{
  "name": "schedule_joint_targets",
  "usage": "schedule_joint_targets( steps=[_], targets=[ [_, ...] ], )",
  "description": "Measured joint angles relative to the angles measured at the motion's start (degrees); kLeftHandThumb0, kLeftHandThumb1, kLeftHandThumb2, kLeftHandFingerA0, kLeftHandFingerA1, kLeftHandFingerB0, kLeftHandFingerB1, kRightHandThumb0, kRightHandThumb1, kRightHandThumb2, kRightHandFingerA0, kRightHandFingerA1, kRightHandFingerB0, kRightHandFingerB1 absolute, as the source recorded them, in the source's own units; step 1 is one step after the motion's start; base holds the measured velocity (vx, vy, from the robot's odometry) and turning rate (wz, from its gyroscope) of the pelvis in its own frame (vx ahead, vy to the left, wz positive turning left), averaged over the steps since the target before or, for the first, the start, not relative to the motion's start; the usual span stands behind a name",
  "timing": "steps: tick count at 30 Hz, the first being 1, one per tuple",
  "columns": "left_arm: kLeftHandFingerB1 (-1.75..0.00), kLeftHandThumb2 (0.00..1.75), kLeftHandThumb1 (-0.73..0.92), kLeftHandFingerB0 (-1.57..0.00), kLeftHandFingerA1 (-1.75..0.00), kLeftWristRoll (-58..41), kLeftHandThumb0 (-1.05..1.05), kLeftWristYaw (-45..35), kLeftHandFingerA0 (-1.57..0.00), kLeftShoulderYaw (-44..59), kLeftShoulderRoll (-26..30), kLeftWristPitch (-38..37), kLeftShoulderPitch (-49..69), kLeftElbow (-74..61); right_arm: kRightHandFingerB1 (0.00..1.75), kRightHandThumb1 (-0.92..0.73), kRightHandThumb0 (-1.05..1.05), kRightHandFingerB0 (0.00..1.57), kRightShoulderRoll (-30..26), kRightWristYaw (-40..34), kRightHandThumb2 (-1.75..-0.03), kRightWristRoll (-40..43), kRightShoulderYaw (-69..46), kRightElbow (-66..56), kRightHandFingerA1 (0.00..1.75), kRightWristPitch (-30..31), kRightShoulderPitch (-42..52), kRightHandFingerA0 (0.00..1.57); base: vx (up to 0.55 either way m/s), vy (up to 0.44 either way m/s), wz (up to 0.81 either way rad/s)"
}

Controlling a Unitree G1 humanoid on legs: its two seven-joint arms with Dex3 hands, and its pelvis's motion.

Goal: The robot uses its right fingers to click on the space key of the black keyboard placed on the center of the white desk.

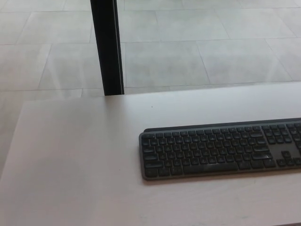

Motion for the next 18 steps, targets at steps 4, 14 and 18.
schedule_joint_targets(
  steps=[4, 14, 18],
  targets=[
    [-0.7, 0.83, 0.37, -0.71, -0.89, -2.1, -0.4, 1.3, -0.83, 4.8, 1.2, -0.2, -1.6, 2.3, 0.38, -0.64, -0.21, 0.44, 0.0, -2.1, -0.59, 2.9, -6.7, -0.1, 0.62, -0.2, -2.2, 0.81, 0.0, 0.0, 0.0],
    [-0.7, 0.84, 0.38, -0.7, -0.9, -6.4, -0.41, 3.8, -0.82, 10.6, 1.5, -1.1, -3.6, 5.0, 0.38, -0.68, -0.24, 0.46, -2.3, -8.1, -0.6, 10.3, -18.9, -0.7, 0.48, 1.1, -8.2, 0.71, 0.0, 0.0, 0.0],
    [-0.59, 0.54, 0.5, -0.76, -0.94, -7.5, -0.38, 4.6, -0.85, 10.9, 1.8, -1.3, -3.9, 5.6, 0.38, -0.7, -0.23, 0.43, -5.5, -10.0, -0.6, 12.9, -20.7, -2.3, 0.54, 2.2, -12.3, 0.73, 0.0, 0.0, 0.0]
  ],
)
